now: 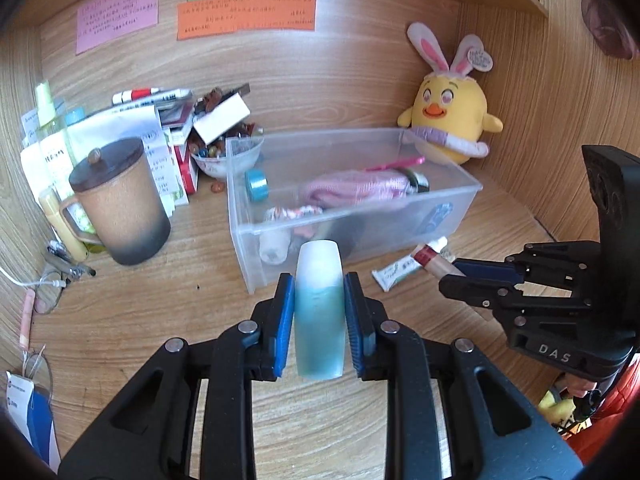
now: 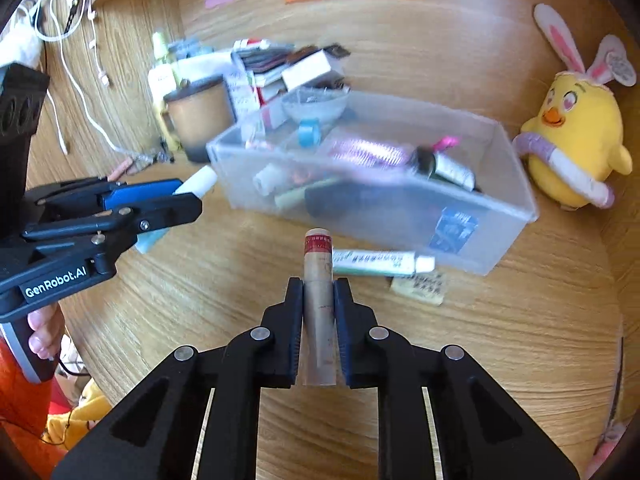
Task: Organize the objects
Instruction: 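Carry both items into the clear box and open both tools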
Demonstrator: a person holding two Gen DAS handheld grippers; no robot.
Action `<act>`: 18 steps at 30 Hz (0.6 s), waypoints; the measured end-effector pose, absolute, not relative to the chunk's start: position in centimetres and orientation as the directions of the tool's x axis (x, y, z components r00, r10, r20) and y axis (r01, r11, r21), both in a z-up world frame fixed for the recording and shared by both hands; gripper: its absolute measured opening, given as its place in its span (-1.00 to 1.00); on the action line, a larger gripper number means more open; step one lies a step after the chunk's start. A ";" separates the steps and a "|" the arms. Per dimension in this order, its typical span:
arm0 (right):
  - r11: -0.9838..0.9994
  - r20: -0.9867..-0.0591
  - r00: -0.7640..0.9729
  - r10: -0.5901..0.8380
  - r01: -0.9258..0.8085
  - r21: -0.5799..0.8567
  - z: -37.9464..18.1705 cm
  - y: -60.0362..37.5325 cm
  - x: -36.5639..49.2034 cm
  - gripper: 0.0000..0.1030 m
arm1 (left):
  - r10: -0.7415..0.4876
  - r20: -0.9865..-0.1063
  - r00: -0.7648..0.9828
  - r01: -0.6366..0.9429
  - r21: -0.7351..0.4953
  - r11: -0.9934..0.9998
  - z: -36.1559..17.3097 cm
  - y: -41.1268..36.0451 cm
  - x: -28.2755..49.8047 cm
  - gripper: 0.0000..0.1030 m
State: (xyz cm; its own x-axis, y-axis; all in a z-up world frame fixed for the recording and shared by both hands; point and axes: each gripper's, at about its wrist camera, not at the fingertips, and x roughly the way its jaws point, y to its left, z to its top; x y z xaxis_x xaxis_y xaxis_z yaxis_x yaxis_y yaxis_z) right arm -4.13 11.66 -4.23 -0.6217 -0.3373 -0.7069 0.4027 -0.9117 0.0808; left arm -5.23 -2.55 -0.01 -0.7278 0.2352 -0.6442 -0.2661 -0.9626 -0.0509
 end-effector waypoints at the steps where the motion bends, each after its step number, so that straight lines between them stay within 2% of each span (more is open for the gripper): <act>1: -0.914 -0.696 -0.632 -0.339 0.398 0.083 -3.7 12.0 -4.3 -0.73 | 0.238 -0.635 -0.734 -0.267 -0.053 -0.962 0.4 -2.5 -5.4 -0.53; 11: -0.932 -0.593 -0.732 -0.336 0.348 0.099 0.6 13.7 -6.3 -0.73 | 0.245 -0.564 -0.788 -0.256 -0.062 -0.965 3.2 -2.4 -7.3 -0.53; 18: -0.940 -0.566 -0.759 -0.322 0.326 0.097 2.1 14.1 -8.8 -0.73 | 0.274 -0.591 -0.758 -0.250 -0.124 -0.960 3.1 -3.4 -10.7 -0.53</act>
